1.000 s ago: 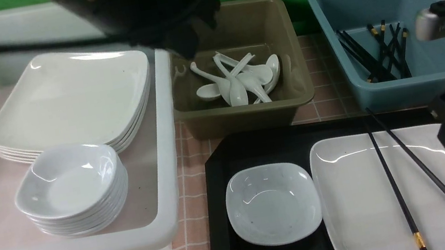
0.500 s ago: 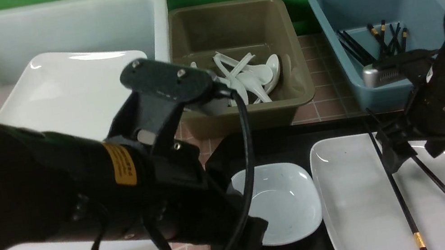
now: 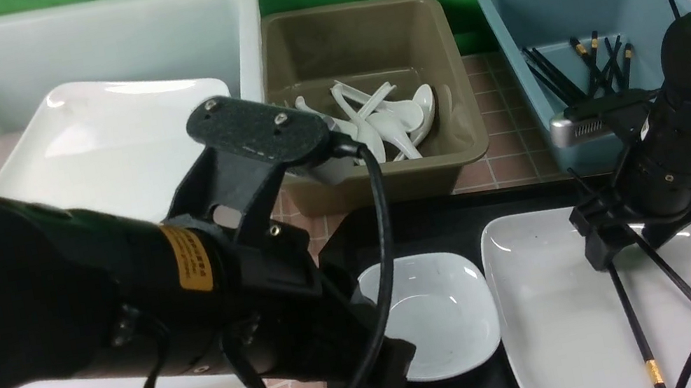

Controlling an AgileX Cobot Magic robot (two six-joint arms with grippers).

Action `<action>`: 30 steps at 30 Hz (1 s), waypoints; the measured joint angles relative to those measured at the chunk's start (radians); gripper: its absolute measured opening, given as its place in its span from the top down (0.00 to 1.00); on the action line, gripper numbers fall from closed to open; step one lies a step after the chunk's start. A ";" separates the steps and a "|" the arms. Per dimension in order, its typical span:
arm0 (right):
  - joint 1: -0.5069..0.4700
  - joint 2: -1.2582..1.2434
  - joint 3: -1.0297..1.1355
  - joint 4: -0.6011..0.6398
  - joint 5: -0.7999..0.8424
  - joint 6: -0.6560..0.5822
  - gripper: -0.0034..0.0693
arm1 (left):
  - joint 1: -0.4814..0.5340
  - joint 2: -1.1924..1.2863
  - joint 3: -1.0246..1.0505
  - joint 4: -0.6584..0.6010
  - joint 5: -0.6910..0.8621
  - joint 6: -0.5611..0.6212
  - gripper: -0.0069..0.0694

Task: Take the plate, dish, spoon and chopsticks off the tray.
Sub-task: Use the right arm to grab a pair of chopsticks from the plate, then use the right arm to put the chopsticks into the small storage box on the right

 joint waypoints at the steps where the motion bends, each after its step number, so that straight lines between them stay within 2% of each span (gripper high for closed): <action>1: 0.000 0.000 0.000 0.000 0.012 0.013 0.32 | 0.000 0.000 0.000 0.001 -0.004 0.000 0.92; 5: 0.000 0.000 0.000 0.000 0.064 0.026 0.74 | 0.000 0.000 0.000 0.004 -0.007 0.000 0.92; 6: 0.000 0.000 0.000 0.000 0.077 0.029 0.76 | 0.000 0.000 0.000 0.004 -0.007 0.000 0.92; 17: 0.020 -0.070 0.001 0.062 0.216 0.008 0.74 | 0.000 0.000 0.000 0.005 -0.065 0.000 0.91; 20: 0.041 -0.156 0.001 0.105 0.255 -0.017 0.74 | 0.000 0.002 0.002 0.005 -0.168 0.000 0.91; 24: 0.047 -0.322 -0.012 0.129 0.230 -0.048 0.74 | 0.000 0.058 -0.014 0.055 -0.441 0.004 0.91; 30: -0.029 -0.369 -0.146 0.130 0.064 -0.065 0.74 | 0.000 0.195 -0.158 0.110 -0.553 0.005 0.91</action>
